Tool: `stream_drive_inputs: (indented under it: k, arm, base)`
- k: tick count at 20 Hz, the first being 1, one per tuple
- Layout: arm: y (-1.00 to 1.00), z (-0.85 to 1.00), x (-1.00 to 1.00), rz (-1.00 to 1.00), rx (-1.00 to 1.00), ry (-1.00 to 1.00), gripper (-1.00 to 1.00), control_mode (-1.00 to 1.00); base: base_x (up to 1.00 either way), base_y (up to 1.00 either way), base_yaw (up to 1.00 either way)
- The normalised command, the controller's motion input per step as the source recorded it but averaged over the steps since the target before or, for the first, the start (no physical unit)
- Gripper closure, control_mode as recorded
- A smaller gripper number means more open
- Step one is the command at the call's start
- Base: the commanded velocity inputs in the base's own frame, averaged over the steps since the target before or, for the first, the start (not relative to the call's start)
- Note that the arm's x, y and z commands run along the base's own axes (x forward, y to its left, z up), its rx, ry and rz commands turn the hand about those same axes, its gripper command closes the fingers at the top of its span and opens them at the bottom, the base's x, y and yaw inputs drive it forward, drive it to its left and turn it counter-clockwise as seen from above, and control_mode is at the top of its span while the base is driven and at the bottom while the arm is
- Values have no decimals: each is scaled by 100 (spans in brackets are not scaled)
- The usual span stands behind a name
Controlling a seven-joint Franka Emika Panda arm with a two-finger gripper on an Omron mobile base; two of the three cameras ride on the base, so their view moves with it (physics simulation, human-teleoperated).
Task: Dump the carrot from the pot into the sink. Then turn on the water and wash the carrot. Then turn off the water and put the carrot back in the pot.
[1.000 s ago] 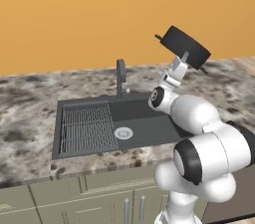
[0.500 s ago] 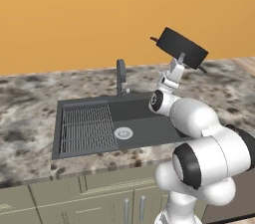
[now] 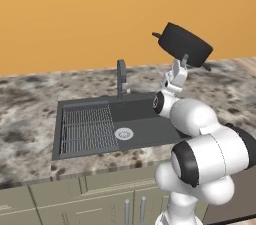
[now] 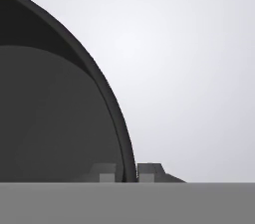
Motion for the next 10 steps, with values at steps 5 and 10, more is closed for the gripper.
stream_drive_inputs:
  k: [5,10]
  arm:
    - [6,0,-25,0,-9,-19,100,-100]
    - [17,0,-13,0,-11,-9,100,-100]
  base:
    - [0,0,0]
    - [0,0,0]
